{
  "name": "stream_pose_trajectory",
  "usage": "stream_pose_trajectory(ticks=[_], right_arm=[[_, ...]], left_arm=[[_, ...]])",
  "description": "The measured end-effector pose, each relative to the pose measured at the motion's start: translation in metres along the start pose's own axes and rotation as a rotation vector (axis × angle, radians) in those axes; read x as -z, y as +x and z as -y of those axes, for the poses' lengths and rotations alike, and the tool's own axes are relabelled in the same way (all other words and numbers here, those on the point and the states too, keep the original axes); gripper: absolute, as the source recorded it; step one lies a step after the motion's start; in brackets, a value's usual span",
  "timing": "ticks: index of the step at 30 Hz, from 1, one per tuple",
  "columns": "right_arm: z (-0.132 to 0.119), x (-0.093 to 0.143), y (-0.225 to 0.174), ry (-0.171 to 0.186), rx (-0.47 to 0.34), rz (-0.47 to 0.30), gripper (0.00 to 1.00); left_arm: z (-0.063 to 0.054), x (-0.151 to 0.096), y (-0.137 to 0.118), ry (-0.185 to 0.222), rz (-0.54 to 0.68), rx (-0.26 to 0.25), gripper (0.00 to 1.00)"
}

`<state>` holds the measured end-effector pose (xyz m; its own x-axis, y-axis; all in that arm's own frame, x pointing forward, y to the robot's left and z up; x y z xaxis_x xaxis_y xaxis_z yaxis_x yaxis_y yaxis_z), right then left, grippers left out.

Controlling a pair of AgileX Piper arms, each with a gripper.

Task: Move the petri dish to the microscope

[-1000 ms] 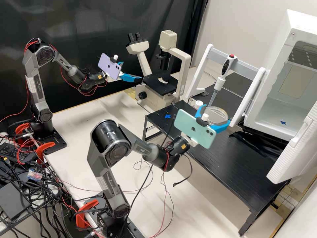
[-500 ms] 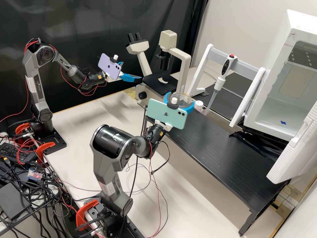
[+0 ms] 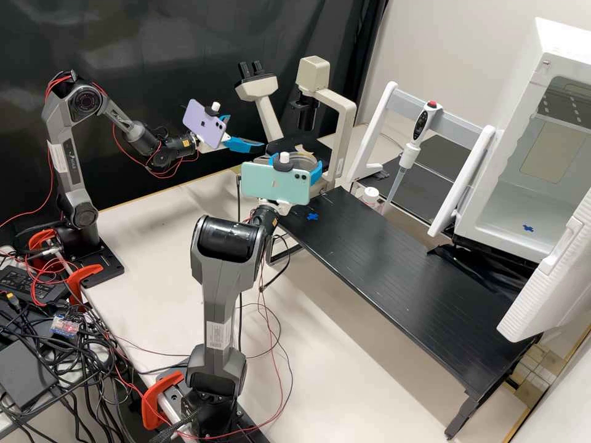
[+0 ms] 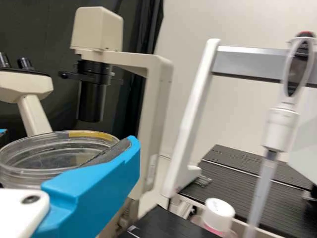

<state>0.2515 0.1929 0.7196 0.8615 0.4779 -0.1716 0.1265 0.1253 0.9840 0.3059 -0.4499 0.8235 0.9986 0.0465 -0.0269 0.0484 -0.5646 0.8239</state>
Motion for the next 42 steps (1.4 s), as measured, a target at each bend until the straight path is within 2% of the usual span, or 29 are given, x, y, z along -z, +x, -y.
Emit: stream_pose_trajectory(ticks=[5,9,16,20,23,31,39,42], right_arm=[[0.017,0.013,0.020,-0.013,0.026,-0.027,0.00],[0.026,0.018,0.037,0.000,0.051,-0.011,0.00],[0.040,0.019,0.067,0.002,0.087,0.039,0.00],[0.048,0.020,0.087,0.022,0.098,0.067,0.00],[0.052,0.018,0.101,0.004,0.115,0.084,0.00],[0.068,0.007,0.133,0.010,0.163,0.159,0.00],[0.077,0.011,0.161,-0.043,0.182,0.147,0.00],[0.080,0.012,0.170,-0.043,0.185,0.155,0.00]], left_arm=[[0.000,0.000,0.000,0.000,0.000,0.000,1.00],[0.000,0.000,0.000,0.000,0.000,0.000,1.00],[0.000,0.000,0.000,0.000,0.000,0.000,1.00],[0.000,0.000,0.000,0.000,0.000,0.000,1.00],[0.000,0.000,0.000,0.000,0.000,0.000,1.00],[0.000,0.000,0.000,0.000,0.000,0.000,1.00],[0.000,0.000,0.000,0.000,0.000,0.000,1.00],[0.000,0.000,0.000,0.000,0.000,0.000,1.00]])
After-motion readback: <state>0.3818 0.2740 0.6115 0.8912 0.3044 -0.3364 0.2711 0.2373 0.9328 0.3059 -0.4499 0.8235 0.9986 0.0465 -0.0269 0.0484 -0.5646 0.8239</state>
